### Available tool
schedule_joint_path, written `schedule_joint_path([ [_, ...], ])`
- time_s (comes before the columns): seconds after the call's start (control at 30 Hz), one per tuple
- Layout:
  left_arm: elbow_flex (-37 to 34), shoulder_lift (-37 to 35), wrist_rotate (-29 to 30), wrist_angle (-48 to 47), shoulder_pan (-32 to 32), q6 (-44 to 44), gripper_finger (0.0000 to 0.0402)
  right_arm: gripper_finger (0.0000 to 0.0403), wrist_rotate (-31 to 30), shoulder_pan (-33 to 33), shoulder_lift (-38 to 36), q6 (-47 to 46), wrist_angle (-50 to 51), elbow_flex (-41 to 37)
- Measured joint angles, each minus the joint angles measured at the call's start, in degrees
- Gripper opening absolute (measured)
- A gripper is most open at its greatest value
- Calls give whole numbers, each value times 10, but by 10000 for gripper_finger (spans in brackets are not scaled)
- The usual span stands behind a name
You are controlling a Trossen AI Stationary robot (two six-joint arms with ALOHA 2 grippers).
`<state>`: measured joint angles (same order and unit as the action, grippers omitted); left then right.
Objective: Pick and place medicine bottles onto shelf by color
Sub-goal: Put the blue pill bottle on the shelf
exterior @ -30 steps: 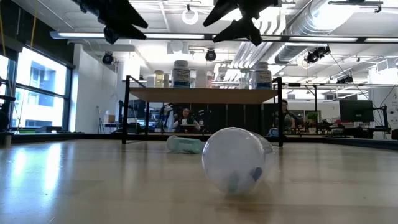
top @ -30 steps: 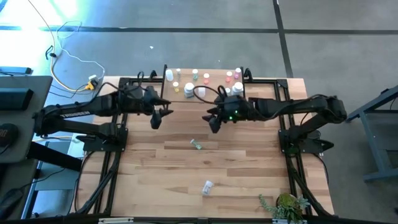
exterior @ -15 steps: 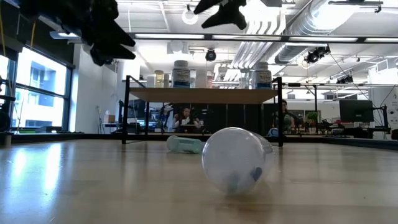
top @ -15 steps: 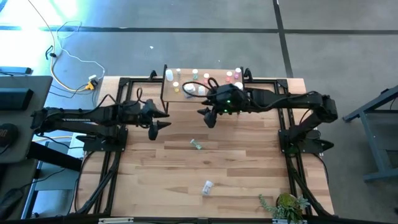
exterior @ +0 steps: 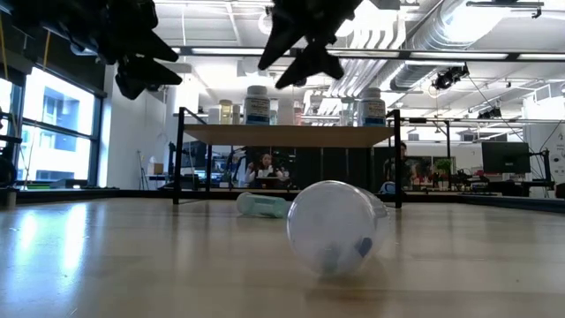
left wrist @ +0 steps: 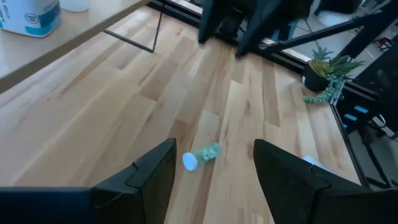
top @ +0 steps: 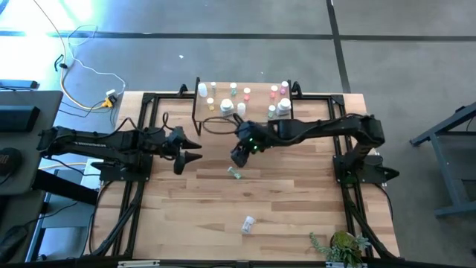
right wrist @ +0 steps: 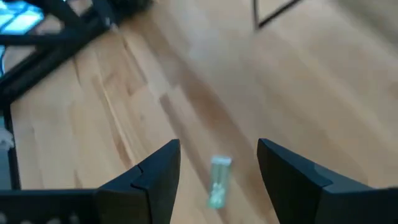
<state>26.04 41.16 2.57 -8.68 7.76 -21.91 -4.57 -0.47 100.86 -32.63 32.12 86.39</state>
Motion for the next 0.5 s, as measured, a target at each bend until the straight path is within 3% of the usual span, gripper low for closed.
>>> schedule_joint_path([
  [0.5, 0, 0, 0, 0, -9, 0, 204, 205, 18, 21, 115, -35, -25, -1],
])
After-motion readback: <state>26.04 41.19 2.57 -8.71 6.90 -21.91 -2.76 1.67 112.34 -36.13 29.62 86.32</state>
